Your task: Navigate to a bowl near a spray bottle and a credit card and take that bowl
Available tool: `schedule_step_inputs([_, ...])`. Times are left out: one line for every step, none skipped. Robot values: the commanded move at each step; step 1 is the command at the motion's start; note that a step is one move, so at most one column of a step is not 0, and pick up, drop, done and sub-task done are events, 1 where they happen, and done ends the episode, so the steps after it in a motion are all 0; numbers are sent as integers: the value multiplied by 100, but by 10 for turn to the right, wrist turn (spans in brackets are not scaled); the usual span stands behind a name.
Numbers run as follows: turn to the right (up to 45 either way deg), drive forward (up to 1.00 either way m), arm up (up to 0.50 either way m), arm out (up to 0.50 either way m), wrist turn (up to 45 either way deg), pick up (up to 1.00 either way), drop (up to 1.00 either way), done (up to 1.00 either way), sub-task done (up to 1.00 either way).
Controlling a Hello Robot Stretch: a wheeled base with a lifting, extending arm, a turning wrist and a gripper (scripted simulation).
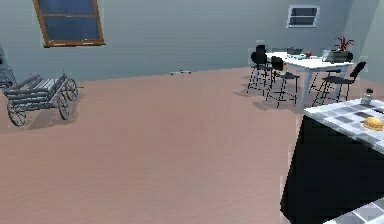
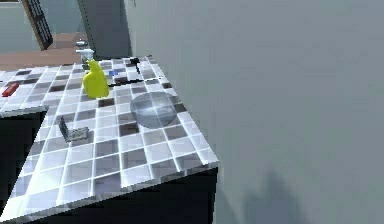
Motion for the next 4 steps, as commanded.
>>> schedule_step_inputs([0, 0, 38, 0, 0, 0, 0, 0, 0])
schedule_step_inputs([0, 0, 0, 36, 0, 0, 0, 0, 0])
schedule_step_inputs([0, 0, 0, 0, 450, 0, 0, 0, 0])
schedule_step_inputs([0, 0, 0, 0, 450, 0, 0, 0, 0])
